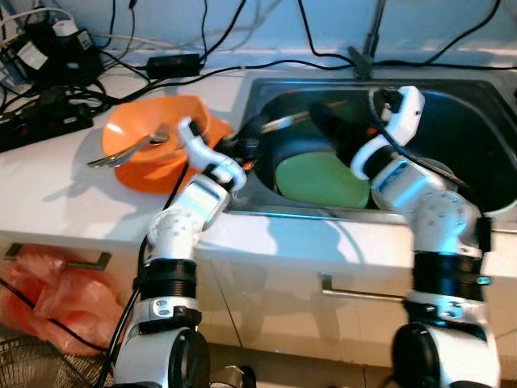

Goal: Kitchen organization

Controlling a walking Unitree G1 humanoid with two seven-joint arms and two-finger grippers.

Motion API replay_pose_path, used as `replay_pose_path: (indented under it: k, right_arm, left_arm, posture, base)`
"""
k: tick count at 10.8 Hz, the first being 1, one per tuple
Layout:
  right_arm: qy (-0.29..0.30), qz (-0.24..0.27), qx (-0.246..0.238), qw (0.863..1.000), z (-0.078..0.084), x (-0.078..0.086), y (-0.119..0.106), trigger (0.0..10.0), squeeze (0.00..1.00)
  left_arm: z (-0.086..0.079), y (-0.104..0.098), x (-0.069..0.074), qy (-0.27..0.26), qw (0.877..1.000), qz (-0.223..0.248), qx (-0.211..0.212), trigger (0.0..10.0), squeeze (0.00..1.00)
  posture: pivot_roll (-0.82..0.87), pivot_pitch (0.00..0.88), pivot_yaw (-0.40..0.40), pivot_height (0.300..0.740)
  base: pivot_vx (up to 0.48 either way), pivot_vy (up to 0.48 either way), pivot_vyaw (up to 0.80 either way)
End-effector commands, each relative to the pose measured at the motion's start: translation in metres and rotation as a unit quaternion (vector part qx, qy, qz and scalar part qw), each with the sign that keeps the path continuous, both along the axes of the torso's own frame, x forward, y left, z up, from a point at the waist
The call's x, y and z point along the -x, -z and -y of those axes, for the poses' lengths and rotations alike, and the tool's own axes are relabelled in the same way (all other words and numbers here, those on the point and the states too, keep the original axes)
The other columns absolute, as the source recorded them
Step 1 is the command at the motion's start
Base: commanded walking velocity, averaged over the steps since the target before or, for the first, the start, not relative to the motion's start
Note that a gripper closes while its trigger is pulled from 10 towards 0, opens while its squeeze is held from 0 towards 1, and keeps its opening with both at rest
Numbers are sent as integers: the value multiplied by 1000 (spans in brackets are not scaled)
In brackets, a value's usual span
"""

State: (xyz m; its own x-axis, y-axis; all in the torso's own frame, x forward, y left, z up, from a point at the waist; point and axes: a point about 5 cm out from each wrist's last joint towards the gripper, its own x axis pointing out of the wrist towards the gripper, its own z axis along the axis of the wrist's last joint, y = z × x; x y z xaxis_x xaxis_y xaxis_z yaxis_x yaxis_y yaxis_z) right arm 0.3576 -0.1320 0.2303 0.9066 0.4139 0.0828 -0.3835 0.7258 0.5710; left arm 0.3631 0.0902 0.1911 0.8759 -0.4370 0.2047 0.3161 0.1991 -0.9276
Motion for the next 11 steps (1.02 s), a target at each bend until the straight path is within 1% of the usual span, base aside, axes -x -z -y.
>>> replay_pose_path:
  k: [1,2,3,5,7,9,10,11]
  right_arm:
    - [-10,19,-14,1000,-10,0,-9,10000,0]
    - [-12,21,-18,1000,-12,0,-9,10000,0]
    - [-17,16,-28,999,-21,0,-7,10000,0]
    - [-21,3,-31,999,-28,0,-2,10000,0]
    - [-20,-14,-38,999,-32,-1,5,10000,0]
    - [-18,-18,-45,999,-33,-2,6,10000,0]
    - [-10,-12,-69,998,-34,-8,2,10000,0]
    - [-7,-9,-82,997,-34,-10,1,10000,0]
  left_arm:
    - [13,-10,-1,20,999,-1,28,0,0]
    - [14,-10,0,22,999,-4,34,0,0]
    - [16,-12,-1,25,998,-14,53,0,0]
    - [15,-23,-2,25,996,-9,81,0,0]
    - [19,-30,0,37,995,-3,92,0,0]
    - [23,-31,3,50,995,-4,91,0,0]
    - [30,-29,7,64,993,-11,95,0,0]
    - [33,-31,9,71,993,-9,97,0,0]
  posture:
    - [100,96,116,740]
    - [100,96,116,740]
    - [100,99,118,740]
    - [101,104,122,740]
    - [101,102,124,740]
    - [101,102,125,740]
    - [103,99,127,740]
    - [105,99,125,740]
  base:
    - [0,0,0]
    - [0,0,0]
    - [0,0,0]
    - [0,0,0]
    - [0,0,0]
    - [0,0,0]
    - [0,0,0]
    - [0,0,0]
